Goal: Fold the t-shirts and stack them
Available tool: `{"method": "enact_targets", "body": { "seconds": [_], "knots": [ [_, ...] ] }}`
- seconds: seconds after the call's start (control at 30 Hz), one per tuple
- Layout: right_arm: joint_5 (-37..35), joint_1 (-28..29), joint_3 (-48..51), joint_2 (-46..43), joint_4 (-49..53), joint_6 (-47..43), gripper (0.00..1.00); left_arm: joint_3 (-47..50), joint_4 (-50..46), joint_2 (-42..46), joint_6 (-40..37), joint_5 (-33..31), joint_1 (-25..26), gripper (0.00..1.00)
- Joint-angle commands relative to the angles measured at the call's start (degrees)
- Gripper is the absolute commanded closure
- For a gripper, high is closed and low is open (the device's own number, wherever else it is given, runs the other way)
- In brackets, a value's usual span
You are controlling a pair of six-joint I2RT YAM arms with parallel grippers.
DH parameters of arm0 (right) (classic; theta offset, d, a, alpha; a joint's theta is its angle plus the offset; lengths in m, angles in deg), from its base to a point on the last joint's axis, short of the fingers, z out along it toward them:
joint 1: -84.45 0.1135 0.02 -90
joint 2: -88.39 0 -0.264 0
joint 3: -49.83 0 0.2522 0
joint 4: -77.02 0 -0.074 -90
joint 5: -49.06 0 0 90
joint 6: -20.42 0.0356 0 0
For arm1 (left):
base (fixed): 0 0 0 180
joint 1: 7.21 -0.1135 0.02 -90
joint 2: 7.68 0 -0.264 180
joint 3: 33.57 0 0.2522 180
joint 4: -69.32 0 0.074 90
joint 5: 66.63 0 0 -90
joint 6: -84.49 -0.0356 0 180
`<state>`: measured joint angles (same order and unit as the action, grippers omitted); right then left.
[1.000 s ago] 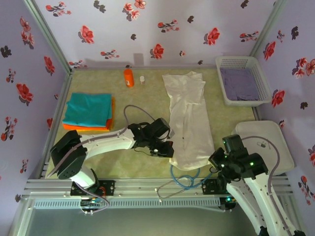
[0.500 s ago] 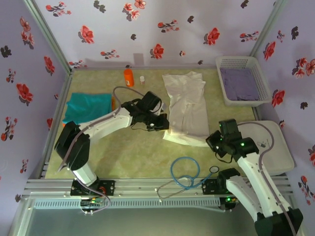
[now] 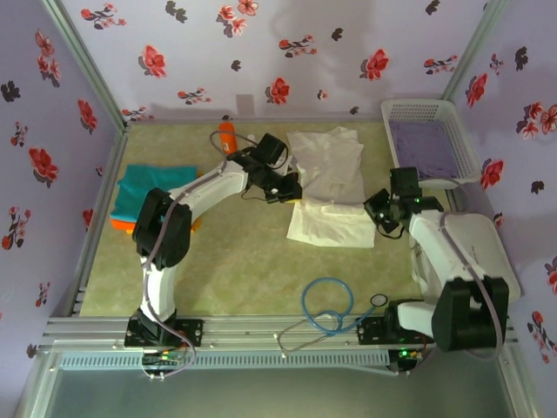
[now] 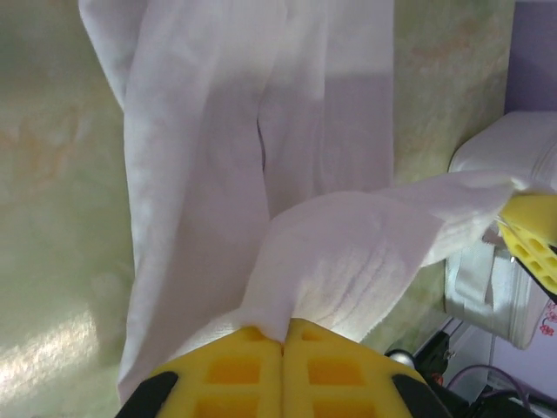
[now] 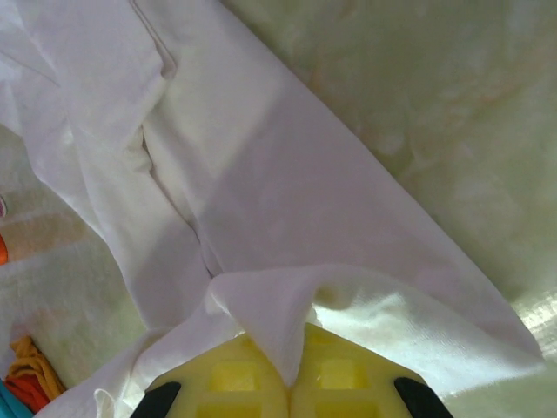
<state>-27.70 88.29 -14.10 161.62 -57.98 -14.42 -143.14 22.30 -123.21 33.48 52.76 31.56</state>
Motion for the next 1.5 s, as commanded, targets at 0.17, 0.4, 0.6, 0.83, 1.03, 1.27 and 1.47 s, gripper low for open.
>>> {"method": "enact_targets", "body": {
  "seconds": [0.17,0.4,0.6,0.83,1.03,1.27,1.47],
  "knots": [
    [6.1,-2.38,-10.65,13.1,-4.25,-6.67,1.0,-11.3,-5.02,-8.3,-3.89,3.89,-3.11,1.0],
    [7.69,-3.39,-13.16,20.36,-8.92,-5.68,0.99,-15.39,-2.48,-14.56,-4.03,6.7,-5.15,1.0],
    [9.71,-4.82,-16.12,29.46,-14.61,-4.96,0.65,-23.31,-2.13,-21.91,-5.24,8.05,-7.85,0.78],
    [12.02,-6.21,-19.25,31.03,-15.39,-6.49,0.21,-32.7,-7.44,-25.95,-5.94,8.41,-11.73,0.6],
    [10.06,-6.21,-14.68,22.28,-10.24,-9.48,0.04,-15.43,-2.91,-14.0,-6.69,8.05,-11.76,0.59],
    [8.92,-5.86,-6.61,9.45,-3.66,-11.21,0.04,7.37,2.18,0.06,-6.11,4.35,-9.76,0.58],
    [6.87,-5.15,0.88,-0.4,-0.44,-11.63,0.09,19.58,9.74,5.62,-1.68,3.9,-5.29,0.57]
  ]
}}
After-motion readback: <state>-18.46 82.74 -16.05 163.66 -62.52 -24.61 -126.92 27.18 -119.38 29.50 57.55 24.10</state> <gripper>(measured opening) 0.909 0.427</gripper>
